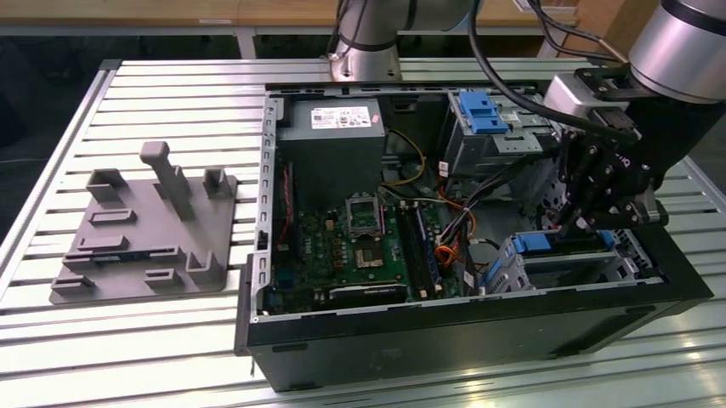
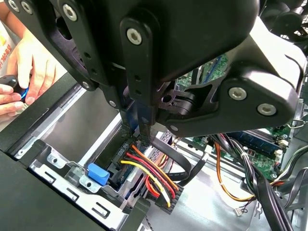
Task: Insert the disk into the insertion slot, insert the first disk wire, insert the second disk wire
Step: 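Insert the second disk wire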
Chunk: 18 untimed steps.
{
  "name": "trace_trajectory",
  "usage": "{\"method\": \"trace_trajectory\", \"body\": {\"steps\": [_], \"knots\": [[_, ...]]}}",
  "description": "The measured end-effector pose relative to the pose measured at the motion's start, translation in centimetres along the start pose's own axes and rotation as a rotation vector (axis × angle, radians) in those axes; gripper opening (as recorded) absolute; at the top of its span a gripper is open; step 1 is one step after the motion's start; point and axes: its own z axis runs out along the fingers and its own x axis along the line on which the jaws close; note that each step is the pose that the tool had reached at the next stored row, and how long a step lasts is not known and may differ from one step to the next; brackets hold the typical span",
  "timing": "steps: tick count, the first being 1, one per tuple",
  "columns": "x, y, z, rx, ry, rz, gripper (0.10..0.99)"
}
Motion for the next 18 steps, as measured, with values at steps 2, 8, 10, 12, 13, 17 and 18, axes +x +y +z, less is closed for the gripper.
{"method": "trace_trajectory", "body": {"steps": [2, 8, 10, 12, 13, 17, 18], "knots": [[0.03, 0.00, 0.03, 0.000, 0.0001, 0.000, 0.196], [0.05, -0.01, 0.15, 0.000, 0.0002, 0.000, 0.196], [0.06, -0.01, 0.18, 0.000, 0.0003, 0.000, 0.196], [0.06, -0.02, 0.22, 0.000, 0.0003, 0.000, 0.196], [0.06, -0.02, 0.24, 0.000, 0.0003, 0.000, 0.196], [0.08, -0.04, 0.27, 0.000, 0.0002, 0.000, 0.196], [0.08, -0.04, 0.27, 0.000, 0.0002, 0.000, 0.196]]}}
